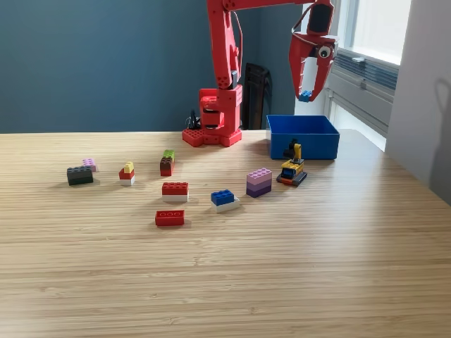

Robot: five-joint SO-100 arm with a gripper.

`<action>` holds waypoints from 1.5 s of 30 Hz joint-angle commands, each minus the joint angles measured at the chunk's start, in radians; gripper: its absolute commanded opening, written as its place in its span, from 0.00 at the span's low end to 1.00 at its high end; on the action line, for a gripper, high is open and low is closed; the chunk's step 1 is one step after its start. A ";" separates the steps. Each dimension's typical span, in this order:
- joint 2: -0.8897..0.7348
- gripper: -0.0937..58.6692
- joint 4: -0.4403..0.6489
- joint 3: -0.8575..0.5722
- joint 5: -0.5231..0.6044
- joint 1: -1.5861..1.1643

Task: Grasp a lego block and put it in the bin.

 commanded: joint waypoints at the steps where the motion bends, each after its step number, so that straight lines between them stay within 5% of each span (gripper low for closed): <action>1: 0.074 0.12 0.023 -0.069 -0.032 0.000; 6: 0.074 0.29 0.023 -0.060 -0.046 -0.003; 11: 0.074 0.35 0.023 -0.049 -0.060 0.002; 24: 0.074 0.00 0.023 -0.160 0.005 0.413; 34: 0.075 0.00 0.021 -0.140 -0.123 0.841; 45: 0.075 0.00 -0.031 -0.077 -0.143 0.897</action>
